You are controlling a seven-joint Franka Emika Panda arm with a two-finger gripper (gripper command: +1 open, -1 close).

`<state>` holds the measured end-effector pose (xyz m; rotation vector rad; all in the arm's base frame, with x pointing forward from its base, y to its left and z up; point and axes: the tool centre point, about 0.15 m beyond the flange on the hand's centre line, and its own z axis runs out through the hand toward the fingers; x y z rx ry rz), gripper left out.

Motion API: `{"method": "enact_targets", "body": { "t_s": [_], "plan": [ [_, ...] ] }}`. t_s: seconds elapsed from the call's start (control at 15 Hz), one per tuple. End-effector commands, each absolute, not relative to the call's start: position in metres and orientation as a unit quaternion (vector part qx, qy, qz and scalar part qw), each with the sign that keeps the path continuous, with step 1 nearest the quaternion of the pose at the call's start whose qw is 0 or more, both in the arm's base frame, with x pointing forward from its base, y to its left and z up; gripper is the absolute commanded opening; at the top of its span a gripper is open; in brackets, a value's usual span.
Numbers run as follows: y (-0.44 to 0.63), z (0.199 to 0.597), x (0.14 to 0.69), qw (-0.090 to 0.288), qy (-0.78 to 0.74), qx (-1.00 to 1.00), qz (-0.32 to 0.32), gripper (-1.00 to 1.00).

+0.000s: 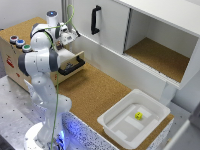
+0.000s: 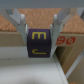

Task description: Place the purple object on top of the drawer

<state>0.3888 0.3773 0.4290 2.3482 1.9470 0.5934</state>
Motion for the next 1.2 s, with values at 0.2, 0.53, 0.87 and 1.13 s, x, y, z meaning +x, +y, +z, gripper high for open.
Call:
{"method": "enact_targets", "body": {
  "t_s": [0.2,0.53,0.87,1.13],
  "plan": [
    [0.440,0.464,0.390,-0.002,0.664,0.724,0.187,-1.00],
    [0.464,0.457,0.381,-0.002,0.680,0.711,0.177,-1.00],
    [0.482,0.443,0.379,0.004,0.681,0.712,0.169,-1.00],
    [0.485,0.448,0.378,0.021,0.665,0.724,0.183,1.00]
  ]
}}
